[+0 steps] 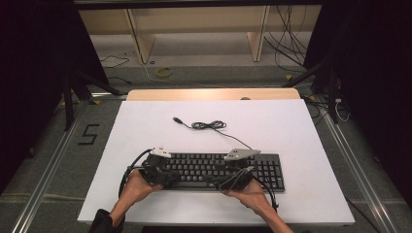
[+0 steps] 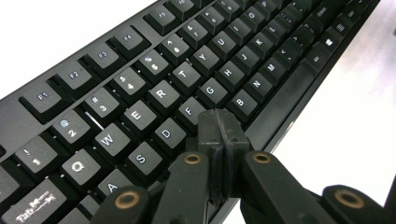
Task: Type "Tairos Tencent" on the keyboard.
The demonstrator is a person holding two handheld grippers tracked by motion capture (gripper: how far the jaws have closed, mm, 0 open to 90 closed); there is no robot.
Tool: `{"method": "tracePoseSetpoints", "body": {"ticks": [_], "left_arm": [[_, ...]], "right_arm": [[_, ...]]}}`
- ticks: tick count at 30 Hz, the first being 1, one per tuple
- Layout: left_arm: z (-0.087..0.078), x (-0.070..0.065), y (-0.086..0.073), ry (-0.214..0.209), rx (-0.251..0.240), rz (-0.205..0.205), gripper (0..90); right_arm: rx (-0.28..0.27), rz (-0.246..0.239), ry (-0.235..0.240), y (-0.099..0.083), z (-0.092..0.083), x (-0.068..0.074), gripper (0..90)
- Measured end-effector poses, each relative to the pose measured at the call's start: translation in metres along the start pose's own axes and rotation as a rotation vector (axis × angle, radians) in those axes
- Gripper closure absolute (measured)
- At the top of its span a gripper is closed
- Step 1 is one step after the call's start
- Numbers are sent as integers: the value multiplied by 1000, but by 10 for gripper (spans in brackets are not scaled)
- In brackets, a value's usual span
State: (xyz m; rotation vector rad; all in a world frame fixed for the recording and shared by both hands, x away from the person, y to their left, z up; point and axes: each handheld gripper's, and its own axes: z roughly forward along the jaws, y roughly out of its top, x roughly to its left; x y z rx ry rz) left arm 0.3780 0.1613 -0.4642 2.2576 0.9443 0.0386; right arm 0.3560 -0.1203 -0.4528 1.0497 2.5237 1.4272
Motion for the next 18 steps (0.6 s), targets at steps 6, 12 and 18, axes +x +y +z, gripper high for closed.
{"method": "tracePoseSetpoints", "body": {"ticks": [6,12,18], "left_arm": [[5,3,-1,11,16,-2,891],[6,3,-3,-2,4,4,893],[1,2,-1,2,-22,4,890]], "right_arm": [[3,-2,0,0,0,1,380],[1,-2,-2,0,-1,0,380],[-4,-1,-4,1,-3,0,381]]}}
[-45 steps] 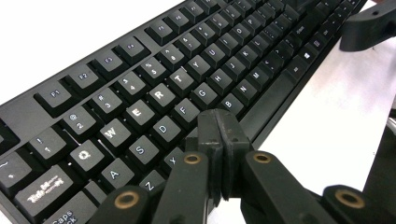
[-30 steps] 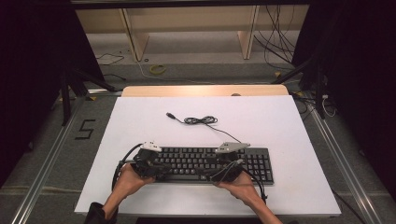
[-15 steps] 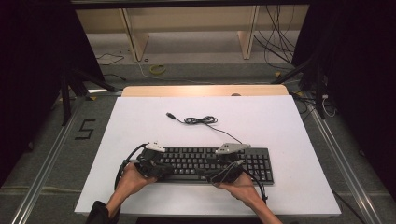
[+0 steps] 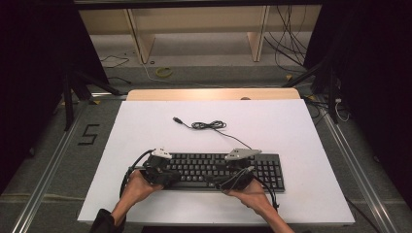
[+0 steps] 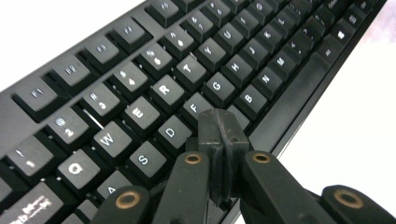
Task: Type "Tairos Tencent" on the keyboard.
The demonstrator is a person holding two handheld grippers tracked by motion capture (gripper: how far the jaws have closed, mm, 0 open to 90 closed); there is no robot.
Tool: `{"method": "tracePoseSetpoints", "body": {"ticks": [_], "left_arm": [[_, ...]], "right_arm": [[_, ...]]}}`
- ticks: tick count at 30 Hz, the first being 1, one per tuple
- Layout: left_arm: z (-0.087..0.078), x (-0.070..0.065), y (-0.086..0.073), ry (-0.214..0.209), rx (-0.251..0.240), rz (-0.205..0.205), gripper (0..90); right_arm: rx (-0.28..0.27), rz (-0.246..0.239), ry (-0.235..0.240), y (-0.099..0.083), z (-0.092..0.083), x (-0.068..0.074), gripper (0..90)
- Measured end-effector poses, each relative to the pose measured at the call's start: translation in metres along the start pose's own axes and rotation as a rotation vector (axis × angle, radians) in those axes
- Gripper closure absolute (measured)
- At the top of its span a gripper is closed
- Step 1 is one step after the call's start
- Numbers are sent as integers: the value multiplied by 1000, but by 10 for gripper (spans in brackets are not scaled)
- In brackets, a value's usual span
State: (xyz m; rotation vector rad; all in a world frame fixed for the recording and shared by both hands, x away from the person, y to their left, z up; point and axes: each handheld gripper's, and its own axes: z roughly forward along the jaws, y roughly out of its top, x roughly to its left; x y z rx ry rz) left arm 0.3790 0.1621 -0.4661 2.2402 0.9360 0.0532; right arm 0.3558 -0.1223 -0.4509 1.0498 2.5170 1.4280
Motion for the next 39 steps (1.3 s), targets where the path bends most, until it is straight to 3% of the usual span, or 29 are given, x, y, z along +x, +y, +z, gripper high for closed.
{"method": "tracePoseSetpoints", "body": {"ticks": [3,9,17,25,32,39], "left_arm": [[-10,0,4,-14,-53,-4,887],[-23,5,9,-4,-114,-42,783],[-25,10,10,15,-151,-86,592],[-22,19,8,33,-160,-143,471],[-18,27,5,47,-150,-165,520],[-14,30,4,65,-139,-157,708]], "right_arm": [[-2,-4,-2,0,0,0,380],[0,-1,0,0,0,0,379],[-3,-2,-3,1,0,0,372],[3,0,1,0,1,0,367],[5,-1,2,0,1,0,367],[6,0,1,0,2,0,369]]}}
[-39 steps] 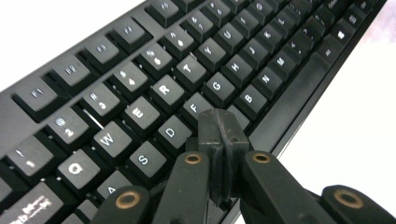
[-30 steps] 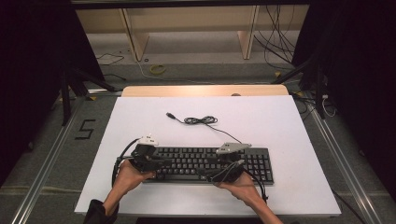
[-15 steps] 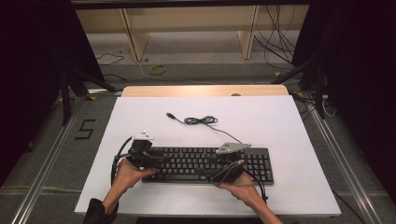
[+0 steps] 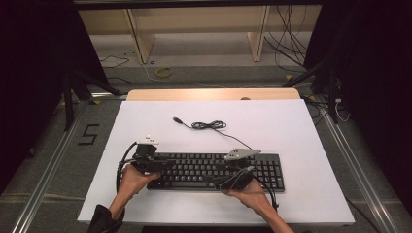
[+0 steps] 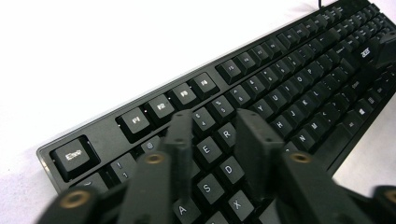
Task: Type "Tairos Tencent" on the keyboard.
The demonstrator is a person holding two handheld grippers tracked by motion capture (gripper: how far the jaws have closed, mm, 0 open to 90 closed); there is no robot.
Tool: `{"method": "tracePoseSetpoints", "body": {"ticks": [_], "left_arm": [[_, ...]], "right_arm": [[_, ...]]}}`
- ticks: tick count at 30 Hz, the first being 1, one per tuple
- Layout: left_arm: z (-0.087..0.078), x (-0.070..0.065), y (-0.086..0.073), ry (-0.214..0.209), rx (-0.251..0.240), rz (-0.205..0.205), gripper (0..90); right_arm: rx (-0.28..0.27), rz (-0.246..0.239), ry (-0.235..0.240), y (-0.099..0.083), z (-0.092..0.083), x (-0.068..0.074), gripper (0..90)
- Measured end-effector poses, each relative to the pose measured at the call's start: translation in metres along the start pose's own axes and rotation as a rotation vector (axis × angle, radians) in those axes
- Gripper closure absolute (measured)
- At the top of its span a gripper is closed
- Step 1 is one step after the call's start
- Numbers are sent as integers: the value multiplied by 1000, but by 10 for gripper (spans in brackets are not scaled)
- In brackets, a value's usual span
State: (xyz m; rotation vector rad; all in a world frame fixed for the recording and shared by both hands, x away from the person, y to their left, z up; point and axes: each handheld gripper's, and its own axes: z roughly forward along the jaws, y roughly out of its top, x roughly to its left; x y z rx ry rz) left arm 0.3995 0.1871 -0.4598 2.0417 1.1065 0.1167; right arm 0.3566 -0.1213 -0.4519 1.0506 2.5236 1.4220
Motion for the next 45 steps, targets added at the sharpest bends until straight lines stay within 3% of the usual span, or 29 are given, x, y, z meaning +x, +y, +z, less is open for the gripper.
{"method": "tracePoseSetpoints", "body": {"ticks": [9,26,36,39,45], "left_arm": [[9,-3,0,19,43,45,886],[19,-6,1,36,91,68,891],[19,-7,0,40,80,62,888],[15,-7,3,27,66,43,726],[8,-8,5,8,49,22,496]], "right_arm": [[3,1,1,0,1,0,370],[2,-2,2,0,0,0,371],[1,-3,0,0,0,1,371],[-2,1,1,1,-1,0,371],[-4,-1,2,1,-1,1,371]]}}
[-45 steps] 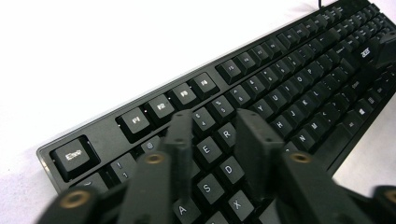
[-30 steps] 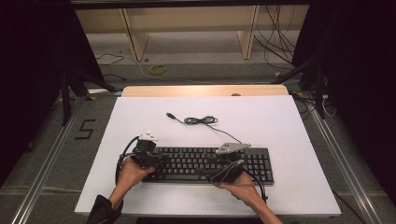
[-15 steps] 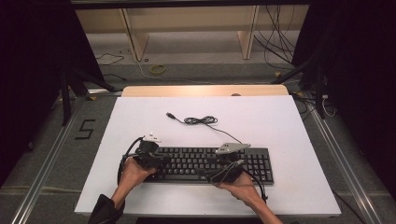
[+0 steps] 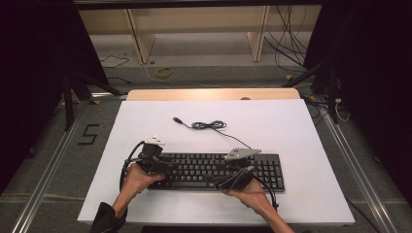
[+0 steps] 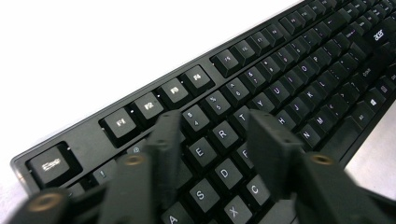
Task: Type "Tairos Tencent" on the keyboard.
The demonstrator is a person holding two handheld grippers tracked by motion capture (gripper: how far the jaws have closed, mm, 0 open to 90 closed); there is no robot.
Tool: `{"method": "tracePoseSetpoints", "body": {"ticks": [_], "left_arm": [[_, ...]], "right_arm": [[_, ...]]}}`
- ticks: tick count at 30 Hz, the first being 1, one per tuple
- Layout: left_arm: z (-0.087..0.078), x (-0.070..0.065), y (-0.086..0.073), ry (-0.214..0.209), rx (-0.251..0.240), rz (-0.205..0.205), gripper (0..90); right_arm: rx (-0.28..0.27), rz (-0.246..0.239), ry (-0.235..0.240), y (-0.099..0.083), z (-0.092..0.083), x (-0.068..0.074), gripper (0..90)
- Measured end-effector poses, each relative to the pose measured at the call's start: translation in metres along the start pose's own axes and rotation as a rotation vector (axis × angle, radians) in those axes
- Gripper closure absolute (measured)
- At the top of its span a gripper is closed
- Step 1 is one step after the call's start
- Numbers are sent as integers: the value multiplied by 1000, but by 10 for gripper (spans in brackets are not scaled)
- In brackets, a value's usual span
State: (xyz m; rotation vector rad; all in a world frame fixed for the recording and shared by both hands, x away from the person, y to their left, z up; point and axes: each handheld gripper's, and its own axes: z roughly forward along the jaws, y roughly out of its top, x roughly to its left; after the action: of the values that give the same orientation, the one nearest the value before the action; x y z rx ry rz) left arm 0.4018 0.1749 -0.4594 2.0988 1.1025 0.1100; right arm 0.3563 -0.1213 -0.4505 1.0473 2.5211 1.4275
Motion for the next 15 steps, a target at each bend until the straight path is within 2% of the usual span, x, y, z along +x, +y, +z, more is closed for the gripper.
{"method": "tracePoseSetpoints", "body": {"ticks": [6,11,15], "left_arm": [[-4,-2,0,-24,-35,4,374],[-6,-5,-1,-42,-51,21,323],[-6,-6,-3,-53,-67,18,301]], "right_arm": [[1,1,0,0,0,0,371],[4,0,-1,0,1,1,370],[5,-1,0,1,2,1,370]]}}
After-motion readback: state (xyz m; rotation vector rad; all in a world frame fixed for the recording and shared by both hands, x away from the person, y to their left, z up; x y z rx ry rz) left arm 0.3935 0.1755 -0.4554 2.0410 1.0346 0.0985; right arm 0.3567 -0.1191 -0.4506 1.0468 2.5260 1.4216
